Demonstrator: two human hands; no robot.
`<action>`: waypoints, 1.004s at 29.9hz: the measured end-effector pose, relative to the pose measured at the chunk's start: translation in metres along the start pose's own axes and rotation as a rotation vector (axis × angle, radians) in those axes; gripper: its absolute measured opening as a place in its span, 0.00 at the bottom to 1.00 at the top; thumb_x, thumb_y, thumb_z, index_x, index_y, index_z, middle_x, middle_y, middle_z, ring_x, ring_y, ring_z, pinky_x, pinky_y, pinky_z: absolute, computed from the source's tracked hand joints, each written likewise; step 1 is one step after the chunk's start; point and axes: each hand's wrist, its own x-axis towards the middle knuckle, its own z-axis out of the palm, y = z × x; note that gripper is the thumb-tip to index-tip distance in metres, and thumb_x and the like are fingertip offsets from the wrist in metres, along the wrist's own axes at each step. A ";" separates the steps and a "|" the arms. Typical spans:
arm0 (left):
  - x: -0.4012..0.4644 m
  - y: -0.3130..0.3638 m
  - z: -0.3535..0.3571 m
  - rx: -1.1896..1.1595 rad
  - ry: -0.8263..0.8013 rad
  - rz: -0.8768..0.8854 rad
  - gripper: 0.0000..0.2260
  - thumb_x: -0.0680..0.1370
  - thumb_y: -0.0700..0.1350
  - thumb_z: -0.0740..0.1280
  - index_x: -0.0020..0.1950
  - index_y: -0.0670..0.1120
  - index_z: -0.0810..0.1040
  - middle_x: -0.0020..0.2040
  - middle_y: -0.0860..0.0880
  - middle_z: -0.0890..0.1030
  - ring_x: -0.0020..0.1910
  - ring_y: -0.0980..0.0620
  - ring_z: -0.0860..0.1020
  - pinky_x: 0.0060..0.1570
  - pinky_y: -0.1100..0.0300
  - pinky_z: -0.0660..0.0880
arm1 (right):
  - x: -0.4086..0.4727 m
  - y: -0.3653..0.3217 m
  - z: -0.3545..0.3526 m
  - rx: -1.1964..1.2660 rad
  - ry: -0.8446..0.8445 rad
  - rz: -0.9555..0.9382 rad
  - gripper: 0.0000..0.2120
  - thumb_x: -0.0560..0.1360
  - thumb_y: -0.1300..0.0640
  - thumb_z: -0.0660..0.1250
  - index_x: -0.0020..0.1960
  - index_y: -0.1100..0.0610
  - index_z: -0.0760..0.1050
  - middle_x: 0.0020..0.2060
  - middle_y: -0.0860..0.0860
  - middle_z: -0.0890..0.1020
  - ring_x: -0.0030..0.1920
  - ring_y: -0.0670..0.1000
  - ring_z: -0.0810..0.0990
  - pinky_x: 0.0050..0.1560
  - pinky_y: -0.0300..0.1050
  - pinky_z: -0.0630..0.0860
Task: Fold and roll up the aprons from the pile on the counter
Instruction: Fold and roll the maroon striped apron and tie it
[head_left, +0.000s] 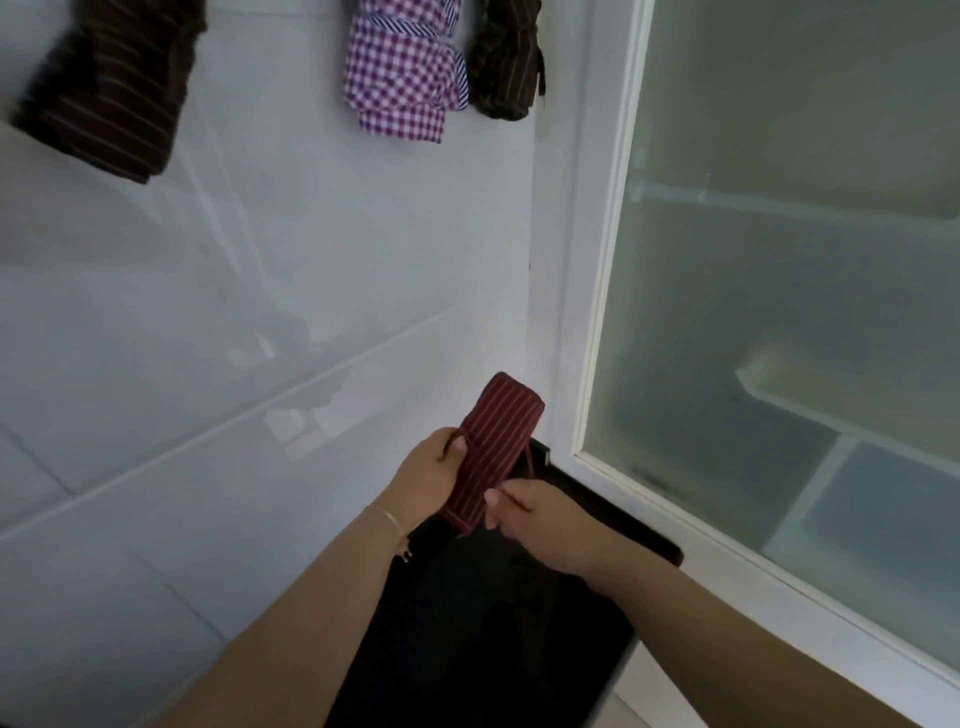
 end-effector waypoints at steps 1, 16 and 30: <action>0.000 0.003 -0.009 -0.104 -0.016 -0.005 0.11 0.84 0.49 0.54 0.53 0.48 0.75 0.45 0.51 0.79 0.43 0.53 0.78 0.40 0.65 0.72 | -0.002 0.007 -0.005 0.154 -0.059 0.051 0.16 0.82 0.48 0.54 0.41 0.54 0.72 0.31 0.46 0.70 0.29 0.42 0.68 0.31 0.34 0.66; -0.034 0.065 -0.033 0.225 -0.731 0.188 0.24 0.79 0.60 0.55 0.64 0.44 0.71 0.50 0.52 0.76 0.49 0.59 0.73 0.56 0.70 0.67 | 0.017 -0.045 -0.092 0.322 -0.379 0.024 0.20 0.74 0.42 0.64 0.30 0.53 0.67 0.25 0.47 0.64 0.26 0.45 0.61 0.26 0.35 0.60; -0.040 0.050 -0.015 -0.423 -0.261 -0.070 0.17 0.83 0.49 0.57 0.40 0.48 0.81 0.37 0.52 0.82 0.33 0.57 0.79 0.38 0.64 0.75 | 0.006 -0.027 -0.089 0.749 -0.190 0.055 0.12 0.78 0.66 0.62 0.60 0.60 0.74 0.55 0.63 0.79 0.53 0.56 0.80 0.56 0.40 0.78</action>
